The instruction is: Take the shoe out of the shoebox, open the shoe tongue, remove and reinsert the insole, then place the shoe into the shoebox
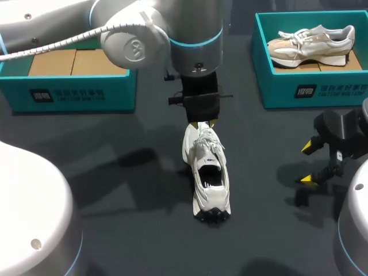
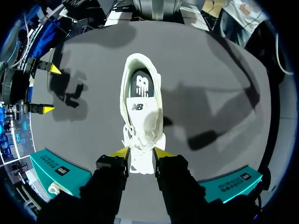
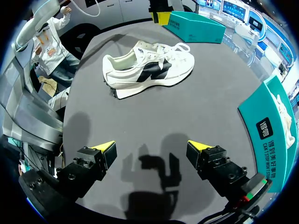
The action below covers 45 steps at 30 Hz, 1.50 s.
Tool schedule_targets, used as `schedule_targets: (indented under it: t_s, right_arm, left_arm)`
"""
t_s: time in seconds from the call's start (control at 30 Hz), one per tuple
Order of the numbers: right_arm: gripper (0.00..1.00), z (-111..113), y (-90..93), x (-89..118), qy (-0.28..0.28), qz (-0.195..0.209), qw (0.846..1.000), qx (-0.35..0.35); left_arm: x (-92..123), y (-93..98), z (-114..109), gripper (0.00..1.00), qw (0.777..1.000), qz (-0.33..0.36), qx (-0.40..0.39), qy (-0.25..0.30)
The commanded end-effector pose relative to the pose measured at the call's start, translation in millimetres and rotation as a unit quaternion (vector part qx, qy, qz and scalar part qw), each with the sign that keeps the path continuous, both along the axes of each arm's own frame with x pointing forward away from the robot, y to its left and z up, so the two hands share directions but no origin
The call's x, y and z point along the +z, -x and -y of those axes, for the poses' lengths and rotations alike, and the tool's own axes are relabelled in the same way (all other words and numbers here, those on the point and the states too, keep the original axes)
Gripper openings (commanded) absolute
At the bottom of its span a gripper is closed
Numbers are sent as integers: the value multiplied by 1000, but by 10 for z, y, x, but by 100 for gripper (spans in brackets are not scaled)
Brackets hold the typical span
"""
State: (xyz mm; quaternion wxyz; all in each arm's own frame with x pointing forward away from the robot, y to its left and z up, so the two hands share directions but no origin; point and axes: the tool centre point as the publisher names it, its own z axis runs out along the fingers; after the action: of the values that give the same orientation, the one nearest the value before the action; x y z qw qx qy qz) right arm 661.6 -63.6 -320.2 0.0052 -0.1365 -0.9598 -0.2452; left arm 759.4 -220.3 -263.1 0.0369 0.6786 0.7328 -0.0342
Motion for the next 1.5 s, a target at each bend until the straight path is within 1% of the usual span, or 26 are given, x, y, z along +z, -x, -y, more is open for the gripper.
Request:
schedule_targets:
  t_s: [0.03,0.2,0.3,0.5,0.57,0.63,0.7,0.9,1.0,1.1,1.27,1.33,1.4,1.5]
  right_arm:
    - [100,2,19,8,1,1,1000,-1]
    - [100,2,19,8,1,1,1000,-1]
    - [100,2,19,8,1,1,1000,-1]
    - [100,2,19,8,1,1,1000,-1]
    - [100,2,19,8,1,1,1000,-1]
    - [100,2,19,8,1,1,1000,-1]
    - [100,2,19,8,1,1,1000,-1]
    - [100,2,19,8,1,1,1000,-1]
    - [100,2,19,8,1,1,1000,-1]
    - [100,2,19,8,1,1,1000,-1]
    - [100,2,19,8,1,1,1000,-1]
    - [100,2,19,8,1,1,1000,-1]
    - [100,2,19,8,1,1,1000,-1]
    - [100,2,19,8,1,1,1000,-1]
  left_arm:
    - [-114,91,37,28,1000,-2,-5,8]
    - [-307,272,110,25,1000,-5,-7,15]
    - [-440,353,146,24,999,-22,-11,28]
    - [-719,459,221,24,999,-35,-15,24]
    - [-819,487,225,24,998,-52,-17,27]
    - [-869,517,222,24,998,-59,-17,29]
    - [-851,559,222,24,998,-54,-16,27]
    - [-637,625,204,25,999,-32,-18,30]
    - [-590,636,198,24,999,-29,-16,29]
    - [-605,667,207,24,999,-29,-16,29]
    - [-796,677,236,22,999,-48,-8,18]
    - [-828,705,239,21,998,-53,-9,18]
    - [-797,748,230,21,998,-53,-10,18]
    - [-667,802,187,24,999,-44,-7,24]
